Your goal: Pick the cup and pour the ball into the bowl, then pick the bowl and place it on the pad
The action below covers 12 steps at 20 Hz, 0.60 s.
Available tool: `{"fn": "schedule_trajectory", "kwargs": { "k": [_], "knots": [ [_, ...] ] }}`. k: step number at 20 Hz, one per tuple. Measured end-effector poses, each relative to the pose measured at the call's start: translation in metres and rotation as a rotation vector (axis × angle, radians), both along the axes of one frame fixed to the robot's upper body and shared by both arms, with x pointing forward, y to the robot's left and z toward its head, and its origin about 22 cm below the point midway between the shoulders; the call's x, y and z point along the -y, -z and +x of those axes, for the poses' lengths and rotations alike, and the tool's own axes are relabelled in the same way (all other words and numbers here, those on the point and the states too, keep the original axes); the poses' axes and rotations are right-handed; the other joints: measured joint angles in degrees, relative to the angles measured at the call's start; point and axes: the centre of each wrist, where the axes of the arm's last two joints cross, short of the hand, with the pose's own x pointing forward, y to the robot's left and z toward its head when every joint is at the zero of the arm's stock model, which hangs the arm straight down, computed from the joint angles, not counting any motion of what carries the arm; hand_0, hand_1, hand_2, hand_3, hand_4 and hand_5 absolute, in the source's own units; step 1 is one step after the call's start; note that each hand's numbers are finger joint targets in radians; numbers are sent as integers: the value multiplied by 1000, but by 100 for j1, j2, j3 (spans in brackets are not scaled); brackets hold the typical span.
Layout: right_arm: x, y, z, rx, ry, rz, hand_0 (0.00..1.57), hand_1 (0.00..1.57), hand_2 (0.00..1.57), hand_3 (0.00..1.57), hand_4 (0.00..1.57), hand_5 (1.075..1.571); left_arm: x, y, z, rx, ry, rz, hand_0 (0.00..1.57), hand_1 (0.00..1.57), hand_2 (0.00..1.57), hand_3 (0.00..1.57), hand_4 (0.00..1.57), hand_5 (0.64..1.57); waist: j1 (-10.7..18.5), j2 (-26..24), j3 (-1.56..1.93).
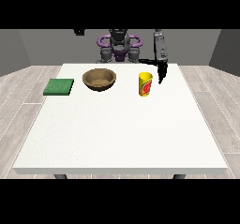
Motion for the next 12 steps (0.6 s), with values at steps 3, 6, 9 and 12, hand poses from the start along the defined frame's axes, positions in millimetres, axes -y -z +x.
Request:
{"fn": "schedule_trajectory", "kwargs": {
  "k": [3, 6, 9, 12],
  "knots": [
    [10, -7, 0, 3, -3, 2, 0, 0, 0, 0, 0, 1565, 3, 12, 3, -13, -3, -7, 0, 0, 0, 0, 0, 1427, -23, 4, 0],
    [21, -7, -4, 14, -9, 4, 0, 0, 0, 0, 0, 1567, -6, 13, 9, -4, -31, -13, 0, 0, 0, 0, 0, 1414, -146, 82, 0],
    [35, -10, -10, 20, -19, -4, 0, 0, 0, 0, 0, 1567, -12, 23, 7, -3, -53, -22, 0, 0, 0, 0, 0, 1429, -283, 141, 0],
    [43, -15, -16, 53, -35, -15, 0, 0, 0, 0, 0, 1567, -10, 27, 11, 11, -76, -22, 0, 0, 0, 0, 0, 1430, -432, 275, 0]
  ]
}}
